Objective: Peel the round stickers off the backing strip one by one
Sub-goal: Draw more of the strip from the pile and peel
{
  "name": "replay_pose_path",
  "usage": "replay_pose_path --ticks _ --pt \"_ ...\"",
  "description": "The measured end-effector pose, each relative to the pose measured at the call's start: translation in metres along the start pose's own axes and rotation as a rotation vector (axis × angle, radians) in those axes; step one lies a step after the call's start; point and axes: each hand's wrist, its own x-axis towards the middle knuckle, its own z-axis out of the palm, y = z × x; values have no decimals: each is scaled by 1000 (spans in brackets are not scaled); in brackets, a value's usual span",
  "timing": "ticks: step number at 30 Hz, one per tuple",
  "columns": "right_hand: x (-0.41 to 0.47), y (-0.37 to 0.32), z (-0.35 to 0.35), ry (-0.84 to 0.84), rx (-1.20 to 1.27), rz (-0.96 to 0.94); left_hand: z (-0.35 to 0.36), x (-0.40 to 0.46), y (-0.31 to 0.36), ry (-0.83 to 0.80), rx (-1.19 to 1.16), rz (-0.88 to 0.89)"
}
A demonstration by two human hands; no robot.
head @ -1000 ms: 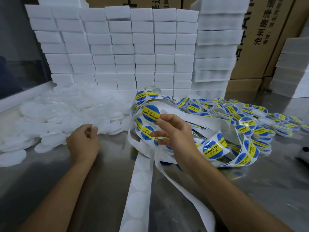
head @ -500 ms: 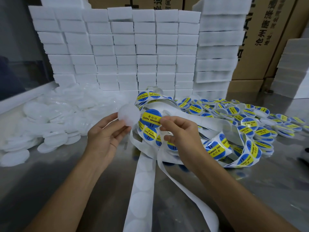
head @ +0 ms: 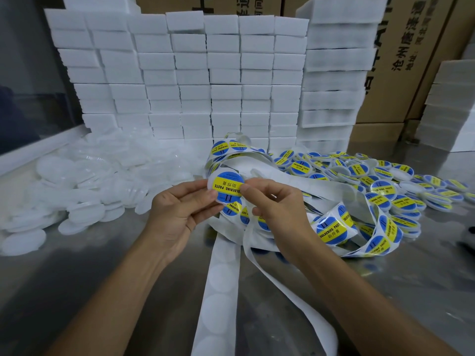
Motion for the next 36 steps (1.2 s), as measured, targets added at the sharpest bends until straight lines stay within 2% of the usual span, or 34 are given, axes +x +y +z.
replay_pose_path --ticks 20,36 --pt "0 2 0 -1 -74 -27 0 -3 0 -11 93 0" --pt "0 12 0 135 -411 -295 8 -7 -5 -57 119 41"
